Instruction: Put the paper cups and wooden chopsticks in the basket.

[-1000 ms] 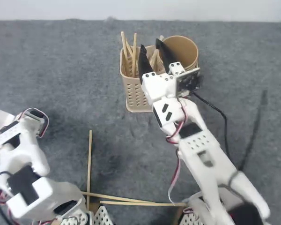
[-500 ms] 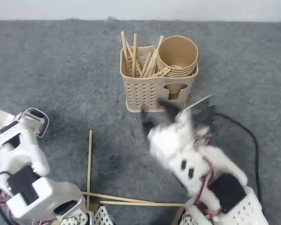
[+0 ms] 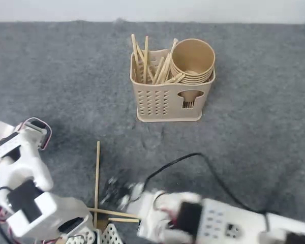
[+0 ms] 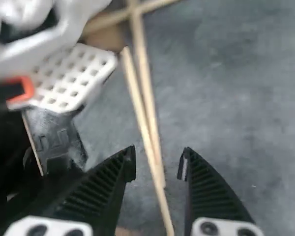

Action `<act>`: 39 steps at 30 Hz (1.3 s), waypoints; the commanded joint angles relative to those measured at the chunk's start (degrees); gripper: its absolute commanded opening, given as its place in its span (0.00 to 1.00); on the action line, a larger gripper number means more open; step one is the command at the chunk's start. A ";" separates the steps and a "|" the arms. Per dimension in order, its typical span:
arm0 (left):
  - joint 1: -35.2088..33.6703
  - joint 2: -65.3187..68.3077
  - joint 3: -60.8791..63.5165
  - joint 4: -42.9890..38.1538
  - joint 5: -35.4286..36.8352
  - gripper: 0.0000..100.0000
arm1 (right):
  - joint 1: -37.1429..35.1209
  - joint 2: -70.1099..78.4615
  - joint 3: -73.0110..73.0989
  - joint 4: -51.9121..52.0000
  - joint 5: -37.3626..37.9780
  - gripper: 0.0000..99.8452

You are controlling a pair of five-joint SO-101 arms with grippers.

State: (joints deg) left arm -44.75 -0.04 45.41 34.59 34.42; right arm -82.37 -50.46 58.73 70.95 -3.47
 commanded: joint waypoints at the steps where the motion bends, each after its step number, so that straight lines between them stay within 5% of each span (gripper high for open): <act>1: -0.18 -0.62 -2.15 0.26 0.53 0.26 | -3.47 10.33 -0.18 -5.58 0.53 0.15; 12: -0.09 -0.62 -2.15 0.26 0.53 0.26 | -3.30 35.03 -0.62 -20.35 0.88 0.15; 17: -0.09 -0.62 -2.15 0.26 0.53 0.26 | -0.92 35.12 -0.88 -20.44 0.97 0.15; 21: -0.09 -0.62 -2.15 0.26 0.53 0.26 | 2.77 35.12 -2.11 -20.09 0.62 0.00; 31: -0.09 -0.62 -2.15 0.35 0.53 0.26 | 9.19 33.27 -4.40 -13.32 0.62 0.01; 39: -0.09 -0.62 -2.15 0.35 0.53 0.26 | 17.01 14.55 -4.40 -5.32 0.97 0.01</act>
State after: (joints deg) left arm -44.75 -0.04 45.41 34.59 34.42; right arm -68.66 -26.99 56.00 62.86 -3.21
